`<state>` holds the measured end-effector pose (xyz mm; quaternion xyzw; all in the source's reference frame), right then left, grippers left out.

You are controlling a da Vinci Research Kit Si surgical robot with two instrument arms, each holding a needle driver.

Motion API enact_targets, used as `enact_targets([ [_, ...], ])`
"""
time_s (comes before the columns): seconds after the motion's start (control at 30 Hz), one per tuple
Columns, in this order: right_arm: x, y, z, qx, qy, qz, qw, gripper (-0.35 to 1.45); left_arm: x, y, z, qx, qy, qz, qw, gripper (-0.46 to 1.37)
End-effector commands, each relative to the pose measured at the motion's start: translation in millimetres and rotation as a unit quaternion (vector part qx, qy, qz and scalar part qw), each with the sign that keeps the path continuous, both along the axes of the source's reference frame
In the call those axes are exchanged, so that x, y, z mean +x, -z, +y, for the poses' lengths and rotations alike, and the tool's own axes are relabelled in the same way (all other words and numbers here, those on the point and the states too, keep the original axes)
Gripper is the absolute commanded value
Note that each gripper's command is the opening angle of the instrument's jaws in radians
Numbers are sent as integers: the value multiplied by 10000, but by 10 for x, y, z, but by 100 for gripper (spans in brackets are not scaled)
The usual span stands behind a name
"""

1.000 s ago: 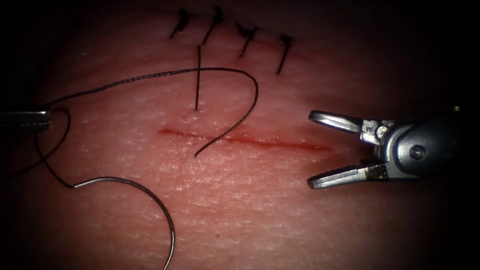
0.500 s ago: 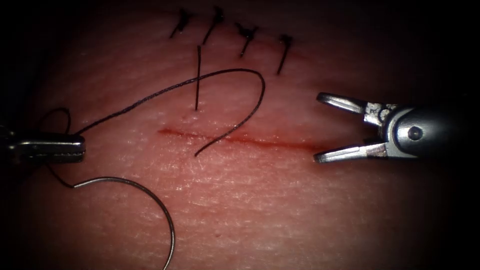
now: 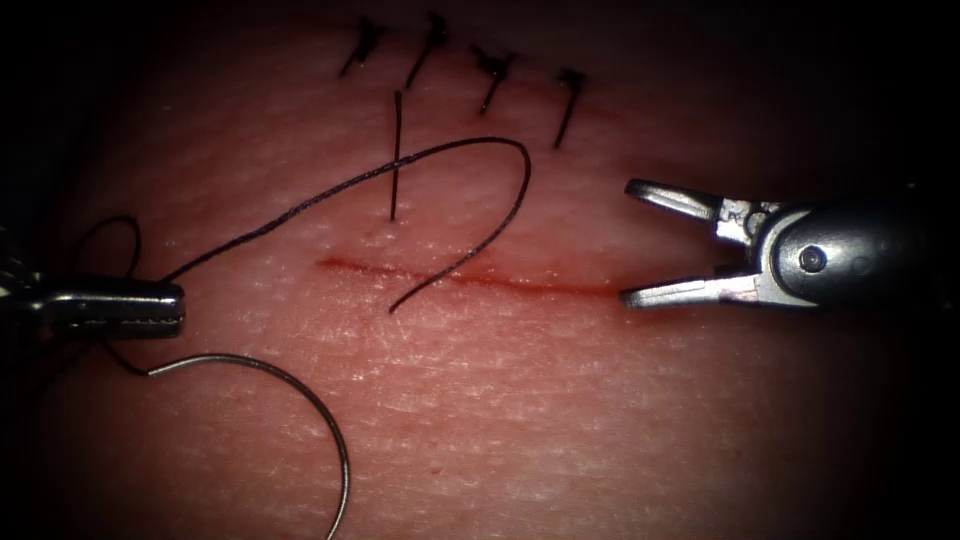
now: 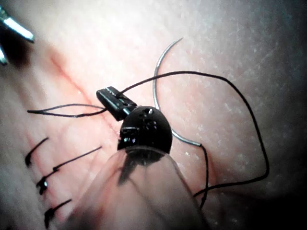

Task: Wound Closure
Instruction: Wrap the suture around the right gripper twice counter-clockwise.

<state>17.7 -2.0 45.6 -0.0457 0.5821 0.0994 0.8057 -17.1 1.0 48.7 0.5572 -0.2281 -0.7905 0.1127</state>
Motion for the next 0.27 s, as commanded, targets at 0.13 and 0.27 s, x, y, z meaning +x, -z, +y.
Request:
enact_targets([
  [0.13,0,0,0,-3,-9,0,10000,46,0,-1,0,2,-19,9,10000,-35],
  [0.27,0,0,0,-3,-9,0,10000,46,0,-1,0,3,-19,9,10000,-35],
])
